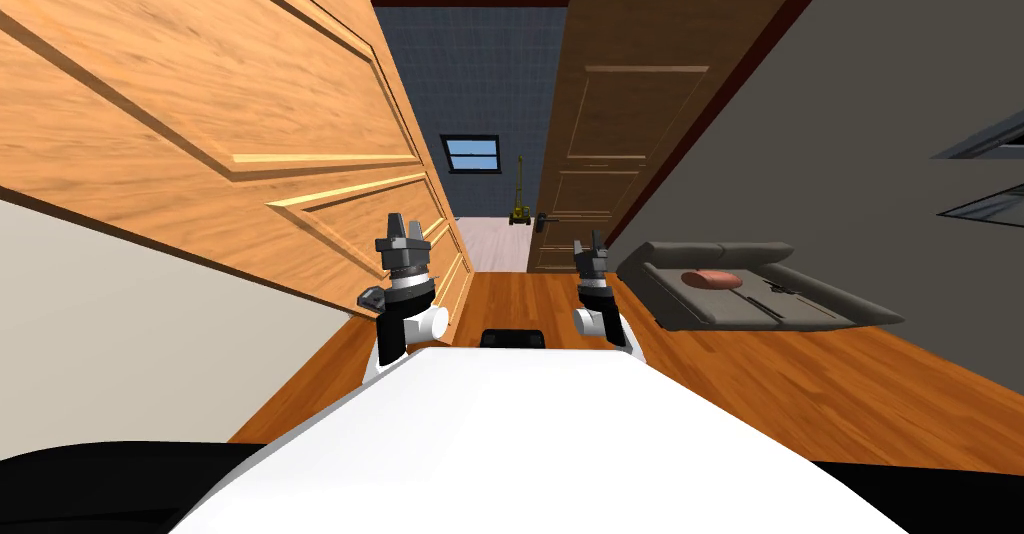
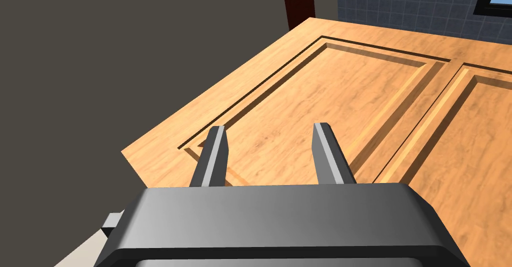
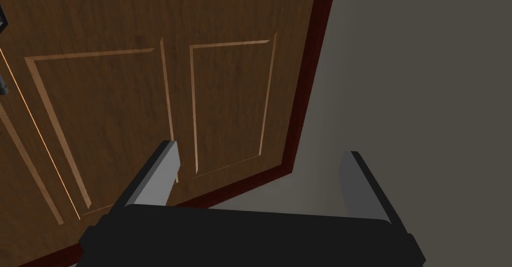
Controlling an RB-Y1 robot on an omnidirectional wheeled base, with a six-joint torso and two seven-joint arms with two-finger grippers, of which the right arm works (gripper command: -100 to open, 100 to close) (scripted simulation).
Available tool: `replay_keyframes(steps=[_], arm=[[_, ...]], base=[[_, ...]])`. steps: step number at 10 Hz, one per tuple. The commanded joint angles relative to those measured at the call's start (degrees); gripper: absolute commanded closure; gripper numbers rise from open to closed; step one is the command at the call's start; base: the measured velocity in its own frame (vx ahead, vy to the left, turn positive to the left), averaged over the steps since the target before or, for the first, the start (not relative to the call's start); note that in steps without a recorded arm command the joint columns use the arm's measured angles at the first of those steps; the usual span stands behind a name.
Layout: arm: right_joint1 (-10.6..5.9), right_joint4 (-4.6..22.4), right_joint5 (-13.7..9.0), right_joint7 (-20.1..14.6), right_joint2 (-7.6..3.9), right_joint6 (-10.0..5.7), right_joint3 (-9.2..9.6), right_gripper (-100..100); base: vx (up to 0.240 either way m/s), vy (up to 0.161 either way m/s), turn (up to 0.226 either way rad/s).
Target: Pull the door open
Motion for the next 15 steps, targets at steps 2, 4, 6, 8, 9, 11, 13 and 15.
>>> replay_keyframes(steps=[2, 4, 6, 8, 9, 11, 13, 15], arm=[[-1.69, 3.9, -0.7, -0.2, -0.85, 0.37, -0.46, -100], [-3.29, 7.3, -1.3, -0.4, -1.46, 0.8, -0.82, -100], [-4.98, 10.8, -1.8, -0.5, -2.1, 1.26, -1.19, -100], [-5.83, 12.6, -2.1, -0.6, -2.41, 1.49, -1.38, -100], [-6.7, 14.4, -2.4, -0.7, -2.73, 1.73, -1.58, -100], [-8.44, 18.0, -3.0, -0.9, -3.37, 2.2, -1.96, -100], [-10.19, 21.7, -3.6, -1.0, -4.0, 2.68, -2.35, -100], [-11.94, 25.3, -4.2, -1.2, -4.63, 3.15, -2.74, -100]], base=[[0.087, -0.01, 0.03], [0.101, -0.028, 0.032], [0.101, -0.023, 0.036], [0.071, -0.003, 0.024], [0.066, -0.011, 0.017], [0.083, -0.019, 0.04], [0.089, -0.021, 0.035], [0.108, -0.027, 0.039]])
